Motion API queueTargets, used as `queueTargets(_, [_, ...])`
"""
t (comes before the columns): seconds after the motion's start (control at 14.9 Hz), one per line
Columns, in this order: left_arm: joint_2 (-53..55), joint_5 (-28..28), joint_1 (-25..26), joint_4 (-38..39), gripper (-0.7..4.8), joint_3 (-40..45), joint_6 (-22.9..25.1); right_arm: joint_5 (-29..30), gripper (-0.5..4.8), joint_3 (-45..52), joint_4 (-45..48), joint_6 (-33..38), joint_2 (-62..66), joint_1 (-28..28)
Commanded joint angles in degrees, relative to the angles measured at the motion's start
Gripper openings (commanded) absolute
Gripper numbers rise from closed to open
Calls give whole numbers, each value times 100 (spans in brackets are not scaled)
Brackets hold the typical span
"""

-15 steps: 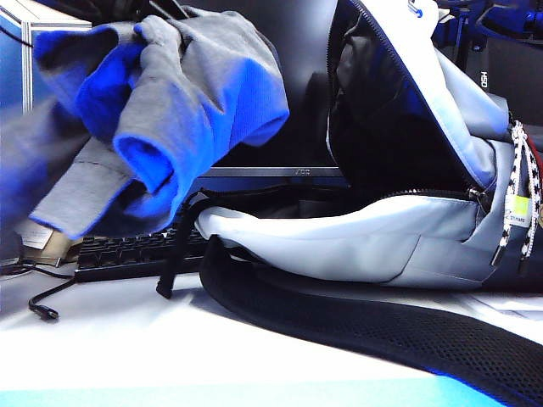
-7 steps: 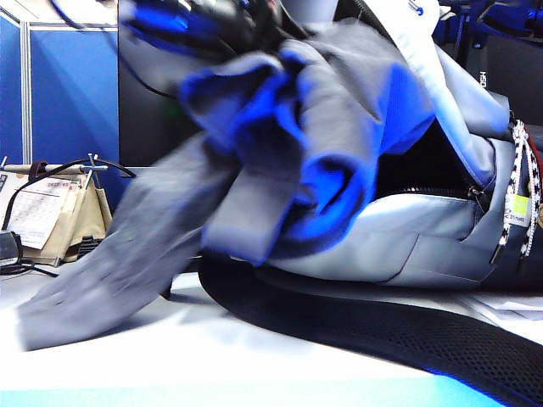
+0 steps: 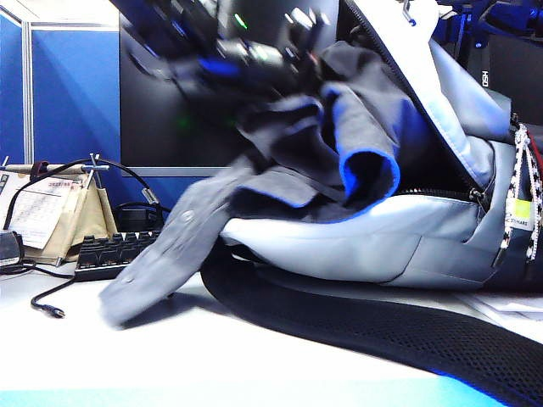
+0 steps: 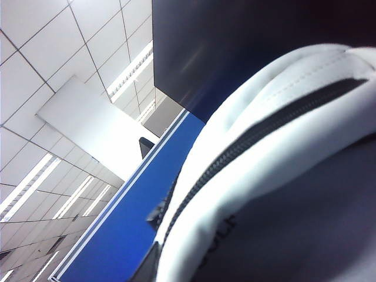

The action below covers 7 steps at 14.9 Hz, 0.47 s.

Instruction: Put the gray clothes into the backpack.

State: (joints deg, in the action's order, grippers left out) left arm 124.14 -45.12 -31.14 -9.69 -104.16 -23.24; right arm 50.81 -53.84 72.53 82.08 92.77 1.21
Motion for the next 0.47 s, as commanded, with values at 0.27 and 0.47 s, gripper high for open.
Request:
queueTargets(0.27, [920,-210,-575,540,-2,-422,289,59,-8,-63,446,46,-92,11])
queueTargets(0.47, [929,411,-658,452,479,-470,264,122,-8,-63,448,50,-92,9])
